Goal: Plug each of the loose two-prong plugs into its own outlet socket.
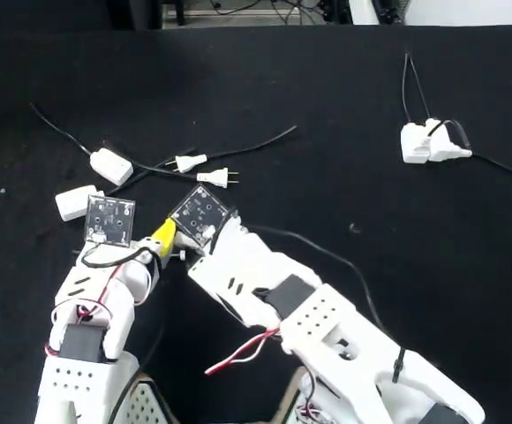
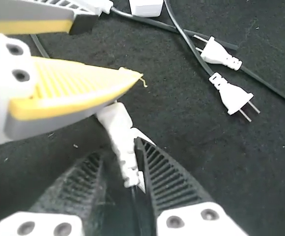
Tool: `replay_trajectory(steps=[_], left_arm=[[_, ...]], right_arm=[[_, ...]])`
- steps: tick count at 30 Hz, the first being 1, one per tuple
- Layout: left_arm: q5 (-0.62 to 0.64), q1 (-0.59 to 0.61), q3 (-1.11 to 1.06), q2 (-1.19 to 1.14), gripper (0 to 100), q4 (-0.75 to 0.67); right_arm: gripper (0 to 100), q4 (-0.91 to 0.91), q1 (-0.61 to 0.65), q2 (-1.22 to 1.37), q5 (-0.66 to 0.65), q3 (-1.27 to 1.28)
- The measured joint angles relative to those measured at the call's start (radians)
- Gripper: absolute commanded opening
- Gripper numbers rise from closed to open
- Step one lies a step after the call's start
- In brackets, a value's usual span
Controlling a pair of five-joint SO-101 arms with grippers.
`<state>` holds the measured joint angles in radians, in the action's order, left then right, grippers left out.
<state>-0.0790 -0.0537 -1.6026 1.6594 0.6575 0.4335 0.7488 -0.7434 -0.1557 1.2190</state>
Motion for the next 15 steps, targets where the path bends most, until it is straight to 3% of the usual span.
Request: replay_trajectory(steps=[15], left_arm=[[0.021,-0.035,-0.008,0.000,23,-0.006]], right_arm=[[1.1,-0.006,-0.077,0.000,0.000,0.015]])
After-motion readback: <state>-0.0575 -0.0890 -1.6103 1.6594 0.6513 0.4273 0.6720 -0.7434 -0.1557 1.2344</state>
